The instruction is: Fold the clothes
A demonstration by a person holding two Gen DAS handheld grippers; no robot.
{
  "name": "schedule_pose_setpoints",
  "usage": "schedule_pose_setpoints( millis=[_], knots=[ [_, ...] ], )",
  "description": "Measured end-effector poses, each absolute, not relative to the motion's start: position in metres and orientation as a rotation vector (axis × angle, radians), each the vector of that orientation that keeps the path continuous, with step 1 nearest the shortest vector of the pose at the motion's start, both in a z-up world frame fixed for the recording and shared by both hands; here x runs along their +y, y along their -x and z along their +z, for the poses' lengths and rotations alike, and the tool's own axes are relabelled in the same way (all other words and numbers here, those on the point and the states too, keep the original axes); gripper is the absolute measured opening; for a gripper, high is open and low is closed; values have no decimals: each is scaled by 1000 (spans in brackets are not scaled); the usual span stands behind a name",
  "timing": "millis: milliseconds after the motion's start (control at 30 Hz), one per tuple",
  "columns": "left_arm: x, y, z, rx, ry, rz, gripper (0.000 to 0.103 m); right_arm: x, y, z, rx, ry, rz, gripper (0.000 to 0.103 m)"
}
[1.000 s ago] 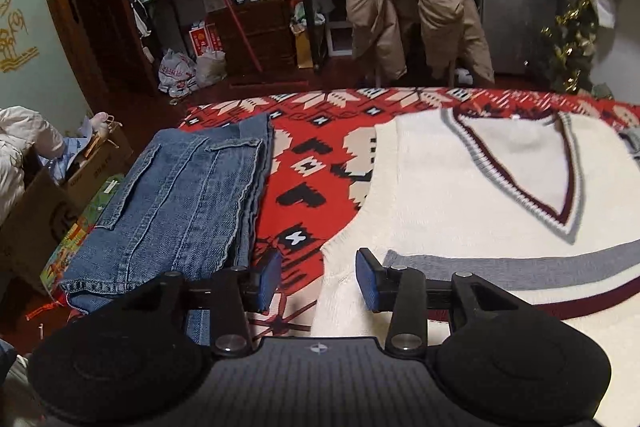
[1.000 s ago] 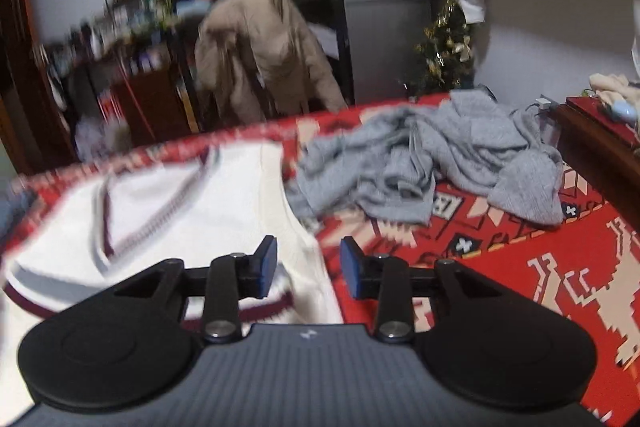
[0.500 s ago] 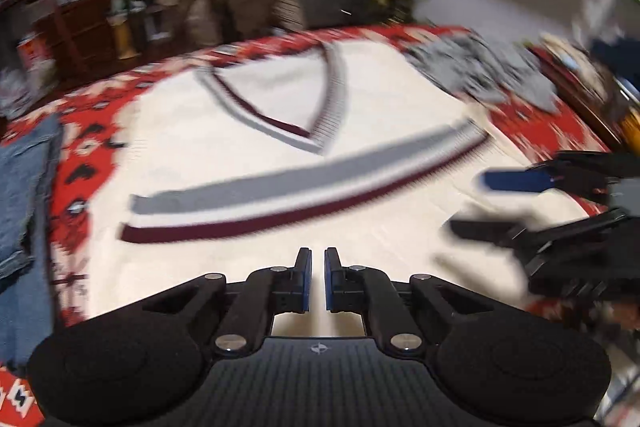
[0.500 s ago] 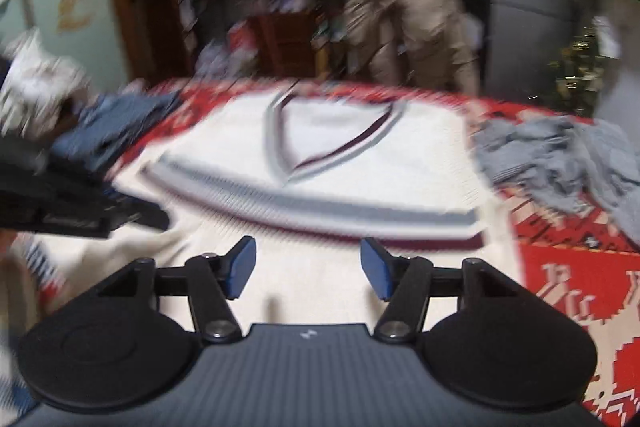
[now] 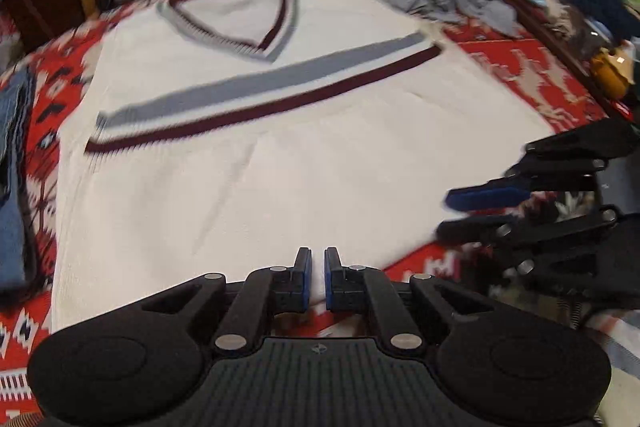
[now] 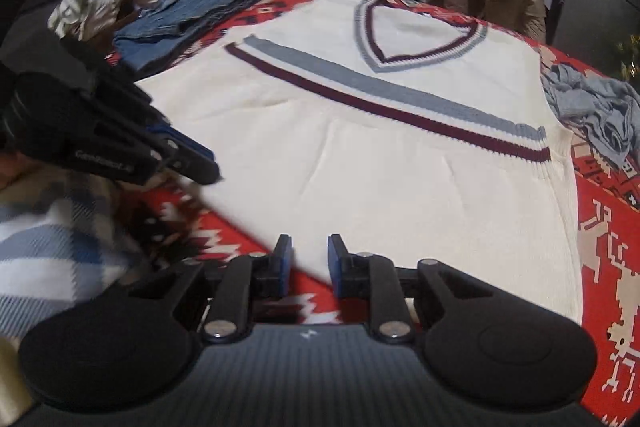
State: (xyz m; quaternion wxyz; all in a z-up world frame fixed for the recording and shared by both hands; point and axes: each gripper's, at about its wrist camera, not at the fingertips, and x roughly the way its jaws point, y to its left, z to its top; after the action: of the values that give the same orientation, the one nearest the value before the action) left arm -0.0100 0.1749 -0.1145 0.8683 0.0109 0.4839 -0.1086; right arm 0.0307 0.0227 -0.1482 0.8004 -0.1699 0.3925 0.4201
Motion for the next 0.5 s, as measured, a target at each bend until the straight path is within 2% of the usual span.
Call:
schedule_pose_setpoints(
  millis=[133, 267, 500],
  knots=[
    [158, 9, -111, 967, -61, -303, 7, 34, -21, -144, 785, 392, 948, 15],
    [146, 7, -125, 1003, -129, -324, 7, 51, -20, -154, 797, 452, 968, 12],
    [148, 10, -125, 1013, -129, -331, 7, 39, -22, -150, 818, 447, 960, 11]
  ],
)
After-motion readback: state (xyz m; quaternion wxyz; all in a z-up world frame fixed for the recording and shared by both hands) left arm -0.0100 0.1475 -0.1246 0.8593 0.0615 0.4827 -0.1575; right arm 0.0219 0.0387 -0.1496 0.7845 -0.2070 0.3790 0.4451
